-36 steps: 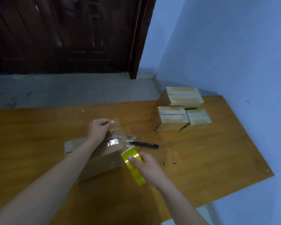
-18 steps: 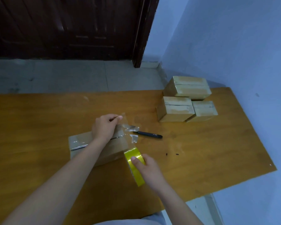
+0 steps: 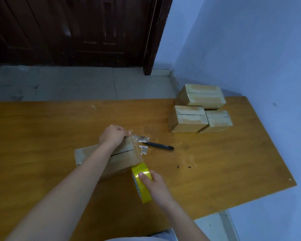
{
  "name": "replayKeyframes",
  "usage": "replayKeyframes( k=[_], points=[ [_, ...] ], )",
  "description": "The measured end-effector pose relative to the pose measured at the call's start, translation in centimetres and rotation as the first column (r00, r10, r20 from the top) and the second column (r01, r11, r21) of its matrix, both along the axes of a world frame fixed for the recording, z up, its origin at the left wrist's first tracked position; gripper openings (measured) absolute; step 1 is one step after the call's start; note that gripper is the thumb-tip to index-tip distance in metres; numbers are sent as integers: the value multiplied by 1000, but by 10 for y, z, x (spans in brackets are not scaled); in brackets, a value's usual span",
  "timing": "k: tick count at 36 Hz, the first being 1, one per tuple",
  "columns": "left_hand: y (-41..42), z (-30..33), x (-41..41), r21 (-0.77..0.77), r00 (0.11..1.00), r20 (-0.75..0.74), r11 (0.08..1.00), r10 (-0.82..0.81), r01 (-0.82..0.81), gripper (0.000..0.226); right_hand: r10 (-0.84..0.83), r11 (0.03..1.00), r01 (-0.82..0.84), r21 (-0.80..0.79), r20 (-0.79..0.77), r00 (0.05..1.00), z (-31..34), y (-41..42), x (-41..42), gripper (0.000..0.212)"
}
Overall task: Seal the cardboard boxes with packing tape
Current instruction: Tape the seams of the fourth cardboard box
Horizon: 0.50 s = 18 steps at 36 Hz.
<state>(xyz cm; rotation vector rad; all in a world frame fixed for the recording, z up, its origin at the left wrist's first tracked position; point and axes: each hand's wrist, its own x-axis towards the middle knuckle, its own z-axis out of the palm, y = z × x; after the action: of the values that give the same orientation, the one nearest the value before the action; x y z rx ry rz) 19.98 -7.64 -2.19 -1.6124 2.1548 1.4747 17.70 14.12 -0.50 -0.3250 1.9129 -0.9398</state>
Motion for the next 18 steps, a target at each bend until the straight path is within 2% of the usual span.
replayKeyframes(
  k=[2,5,6,8,9,11,13,16,18],
  points=[
    [-7,-3,-3,96,1000,17,995,17,-18,28,23,1000,-22,-4,14,1000,2,1,-1,39],
    [-12,-2,-9,167,995,100,985,21,-38,35,30,999,-30,-19,15,999,-1,1,-2,46],
    [-12,0,-11,182,993,122,983,9,-31,34,36,999,-35,-31,2,999,-4,2,-2,51],
    [-12,5,-15,206,988,157,978,-12,-21,33,17,1000,-17,-11,10,1000,-11,3,-3,81],
    [-12,6,-15,201,982,182,980,-39,2,33,13,1000,-13,-7,29,999,-15,3,-4,89],
    [-10,9,-14,169,963,242,982,-119,79,32,36,999,-36,3,21,999,-13,2,-4,74],
    [-9,4,-10,123,956,264,988,-127,97,26,24,1000,-24,9,35,999,-6,0,-3,65],
    [-8,-2,-6,50,967,226,993,-115,106,21,36,999,-36,5,28,999,-4,1,-6,49],
    [-6,-5,-4,-55,987,141,995,-79,87,25,42,999,-43,7,44,998,-7,2,-7,52]
  ],
)
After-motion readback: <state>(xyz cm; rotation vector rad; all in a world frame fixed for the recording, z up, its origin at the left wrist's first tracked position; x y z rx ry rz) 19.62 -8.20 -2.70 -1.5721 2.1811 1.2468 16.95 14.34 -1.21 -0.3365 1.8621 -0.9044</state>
